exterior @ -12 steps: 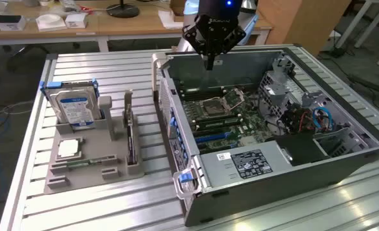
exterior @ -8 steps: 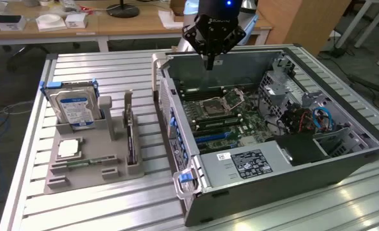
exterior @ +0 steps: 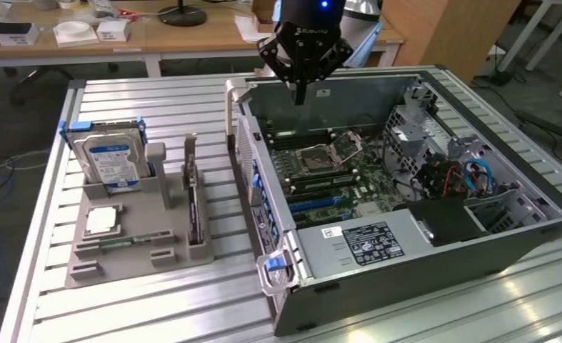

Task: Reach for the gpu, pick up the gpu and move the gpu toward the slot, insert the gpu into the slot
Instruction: 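Reach for the gpu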

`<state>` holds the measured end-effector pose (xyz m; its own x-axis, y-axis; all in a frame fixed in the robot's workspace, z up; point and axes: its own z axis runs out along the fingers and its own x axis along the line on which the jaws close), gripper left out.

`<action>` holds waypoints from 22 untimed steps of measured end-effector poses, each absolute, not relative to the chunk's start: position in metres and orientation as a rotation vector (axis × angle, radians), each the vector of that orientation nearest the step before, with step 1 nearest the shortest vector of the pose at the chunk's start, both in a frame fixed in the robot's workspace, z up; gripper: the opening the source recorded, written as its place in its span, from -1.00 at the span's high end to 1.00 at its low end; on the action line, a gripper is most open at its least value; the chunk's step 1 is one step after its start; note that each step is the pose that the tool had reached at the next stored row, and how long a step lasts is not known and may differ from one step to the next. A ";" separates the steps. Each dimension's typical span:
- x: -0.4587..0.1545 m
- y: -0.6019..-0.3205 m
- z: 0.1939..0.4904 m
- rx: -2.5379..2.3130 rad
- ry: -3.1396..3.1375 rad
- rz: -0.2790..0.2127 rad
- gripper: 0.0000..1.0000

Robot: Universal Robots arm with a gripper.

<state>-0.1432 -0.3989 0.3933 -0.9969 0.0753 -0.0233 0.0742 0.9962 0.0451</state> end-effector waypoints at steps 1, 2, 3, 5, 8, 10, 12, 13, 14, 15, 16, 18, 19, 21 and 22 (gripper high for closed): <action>-0.146 -0.399 0.393 0.117 3.114 0.069 0.80; -0.149 -0.399 0.393 0.117 3.114 0.069 0.80; -0.152 -0.399 0.393 0.117 3.114 0.069 0.80; -0.159 -0.399 0.393 0.116 3.114 0.069 0.80; -0.171 -0.399 0.393 0.117 3.114 0.069 0.80; -0.180 -0.399 0.393 0.117 3.114 0.069 0.80; -0.189 -0.399 0.393 0.116 3.114 0.069 0.80; -0.194 -0.399 0.393 0.116 3.114 0.069 0.80; -0.198 -0.399 0.393 0.117 3.114 0.069 0.80; -0.203 -0.399 0.393 0.117 3.114 0.069 0.80; -0.207 -0.399 0.393 0.117 3.114 0.069 0.80; -0.216 -0.399 0.393 0.117 3.114 0.069 0.80; -0.221 -0.399 0.393 0.117 3.114 0.069 0.80; -0.230 -0.399 0.393 0.116 3.114 0.069 0.80; -0.235 -0.399 0.393 0.117 3.114 0.069 0.80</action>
<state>-0.2345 -0.3994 0.3930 -0.9969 0.0753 -0.0233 0.0742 0.9962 0.0451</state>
